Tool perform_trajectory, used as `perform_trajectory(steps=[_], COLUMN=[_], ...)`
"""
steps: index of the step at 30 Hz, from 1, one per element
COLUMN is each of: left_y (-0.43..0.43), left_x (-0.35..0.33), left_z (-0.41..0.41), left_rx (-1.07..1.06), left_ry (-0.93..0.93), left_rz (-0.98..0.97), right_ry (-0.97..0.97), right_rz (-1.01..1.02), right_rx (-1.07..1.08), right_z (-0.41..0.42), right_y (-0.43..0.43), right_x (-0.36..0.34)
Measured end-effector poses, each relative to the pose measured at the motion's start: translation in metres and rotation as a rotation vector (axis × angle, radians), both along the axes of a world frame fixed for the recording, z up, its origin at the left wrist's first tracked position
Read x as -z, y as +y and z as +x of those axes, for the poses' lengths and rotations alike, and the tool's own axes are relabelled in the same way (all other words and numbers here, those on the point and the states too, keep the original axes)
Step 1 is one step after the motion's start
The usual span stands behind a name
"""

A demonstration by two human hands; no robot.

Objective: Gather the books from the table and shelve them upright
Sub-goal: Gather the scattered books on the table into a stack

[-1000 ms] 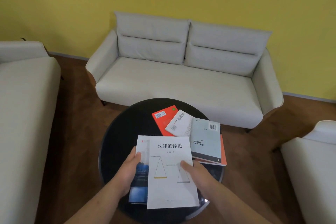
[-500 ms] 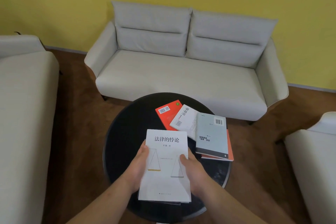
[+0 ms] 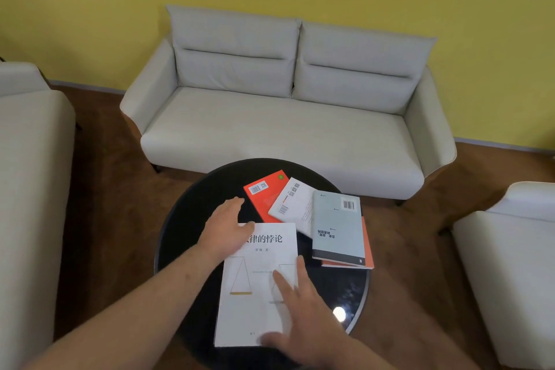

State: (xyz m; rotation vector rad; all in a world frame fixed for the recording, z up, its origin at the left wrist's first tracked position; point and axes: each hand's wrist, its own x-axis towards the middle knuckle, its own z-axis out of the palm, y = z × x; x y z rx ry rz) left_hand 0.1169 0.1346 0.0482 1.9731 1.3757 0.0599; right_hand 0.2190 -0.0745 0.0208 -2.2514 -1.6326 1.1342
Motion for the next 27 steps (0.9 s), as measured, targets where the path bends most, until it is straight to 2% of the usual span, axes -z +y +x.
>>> perform_trajectory(steps=[2,5,8,12,17,20,22,24,26,27], left_y=[0.012,0.018,0.021,0.021,0.021,0.014,0.006,-0.001,-0.010,-0.017], left_x=[-0.005,0.007,0.014,0.011,0.011,0.012,0.007,0.008,0.011,0.016], left_z=[0.022,0.036,0.041,0.044,0.044,0.039,0.034,0.023,0.003,-0.011], left_rx=[0.229,0.379,0.384,0.373,0.361,0.347,0.305,0.170,-0.091,-0.235], left_ry=[0.078,0.221,0.296,0.253,0.257,0.282,0.229,0.139,0.016,-0.079], left_rz=[0.014,-0.141,-0.227,-0.298,-0.307,-0.214,-0.081,0.039,0.027,-0.077], right_ry=[-0.069,-0.122,-0.102,-0.071,-0.038,-0.008,0.049,0.139,0.278,0.382], right_rz=[-0.009,0.014,0.054,0.073,0.099,0.120,0.063,0.029,0.041,0.042], right_rx=[-0.132,-0.178,-0.174,-0.152,-0.110,-0.110,-0.088,-0.023,0.174,0.321], right_z=[0.003,0.006,0.003,0.002,0.001,0.007,0.013,0.019,0.024,0.026], right_y=[-0.008,-0.010,-0.007,-0.008,-0.011,-0.010,-0.009,-0.008,-0.004,0.000], right_x=[-0.001,0.007,0.014,0.023,0.026,0.023,0.013,0.005,0.001,0.001])
